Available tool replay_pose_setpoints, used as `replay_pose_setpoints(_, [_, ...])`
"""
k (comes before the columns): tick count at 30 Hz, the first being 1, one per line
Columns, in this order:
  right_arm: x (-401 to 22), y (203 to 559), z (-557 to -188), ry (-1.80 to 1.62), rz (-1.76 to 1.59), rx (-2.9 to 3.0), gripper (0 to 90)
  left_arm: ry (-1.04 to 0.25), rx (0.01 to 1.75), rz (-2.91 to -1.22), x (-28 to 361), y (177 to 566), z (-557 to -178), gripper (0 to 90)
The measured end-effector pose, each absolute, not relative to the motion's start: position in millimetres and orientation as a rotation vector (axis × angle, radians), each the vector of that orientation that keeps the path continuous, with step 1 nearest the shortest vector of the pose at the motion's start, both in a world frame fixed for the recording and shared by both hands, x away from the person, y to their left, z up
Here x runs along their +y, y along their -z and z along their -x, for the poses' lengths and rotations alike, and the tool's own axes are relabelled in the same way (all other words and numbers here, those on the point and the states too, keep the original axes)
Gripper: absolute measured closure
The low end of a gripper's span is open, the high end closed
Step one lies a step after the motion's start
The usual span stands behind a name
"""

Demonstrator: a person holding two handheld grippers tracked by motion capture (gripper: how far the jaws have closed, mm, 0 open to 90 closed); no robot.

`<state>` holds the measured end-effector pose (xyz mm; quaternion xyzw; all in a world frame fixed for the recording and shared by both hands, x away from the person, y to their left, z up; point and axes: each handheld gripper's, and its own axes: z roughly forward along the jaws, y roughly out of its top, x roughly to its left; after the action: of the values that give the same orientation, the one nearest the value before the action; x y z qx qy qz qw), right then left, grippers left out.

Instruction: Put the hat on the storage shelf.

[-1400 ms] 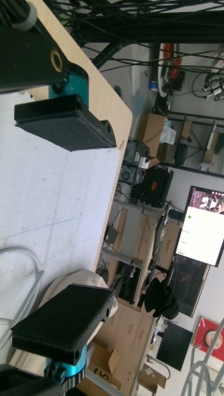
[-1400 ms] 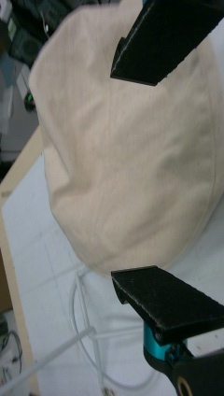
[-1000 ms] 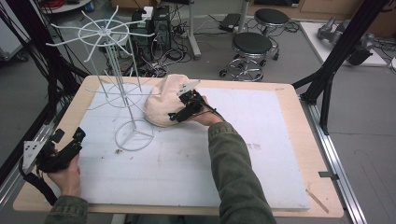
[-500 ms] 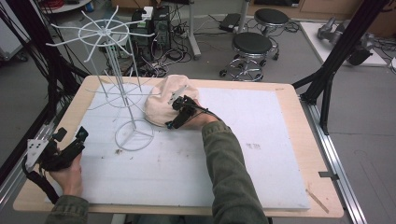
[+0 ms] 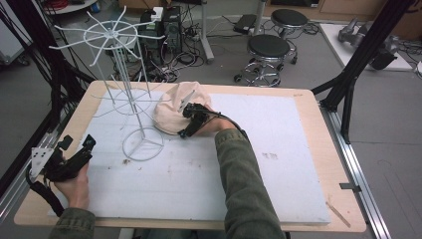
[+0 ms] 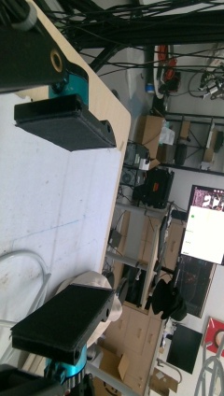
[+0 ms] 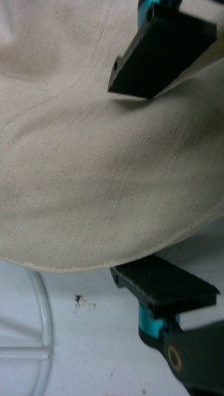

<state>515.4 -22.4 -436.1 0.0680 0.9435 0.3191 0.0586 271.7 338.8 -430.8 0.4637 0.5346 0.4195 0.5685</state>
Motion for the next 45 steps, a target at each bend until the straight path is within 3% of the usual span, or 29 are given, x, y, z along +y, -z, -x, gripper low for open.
replay_pose_setpoints(3, [-22,435,-515,-0.964,-0.199,2.875,26.2,-0.984,1.257,-1.087,339,431,-272,23.3])
replay_pose_setpoints(5, [-19,428,-509,-0.908,-0.11,2.849,37.0,-0.982,1.259,-1.086,339,431,-272,23.2])
replay_pose_setpoints(9, [-21,419,-506,-0.883,-0.09,2.852,49.8,-0.975,1.267,-1.074,340,431,-272,23.3])
replay_pose_setpoints(11, [-21,417,-506,-0.88,-0.097,2.853,51.4,-0.973,1.269,-1.07,340,432,-272,23.3])
replay_pose_setpoints(19, [-24,404,-497,-0.888,-0.094,2.841,72.6,-0.972,1.273,-1.057,342,431,-270,23.3])
replay_pose_setpoints(27, [-27,400,-498,-0.909,-0.185,2.829,77.8,-0.969,1.273,-1.049,343,431,-269,23.3])
replay_pose_setpoints(45, [-66,381,-483,-1.105,-0.377,2.717,78.0,-0.97,1.263,-1.066,340,431,-270,23.3])
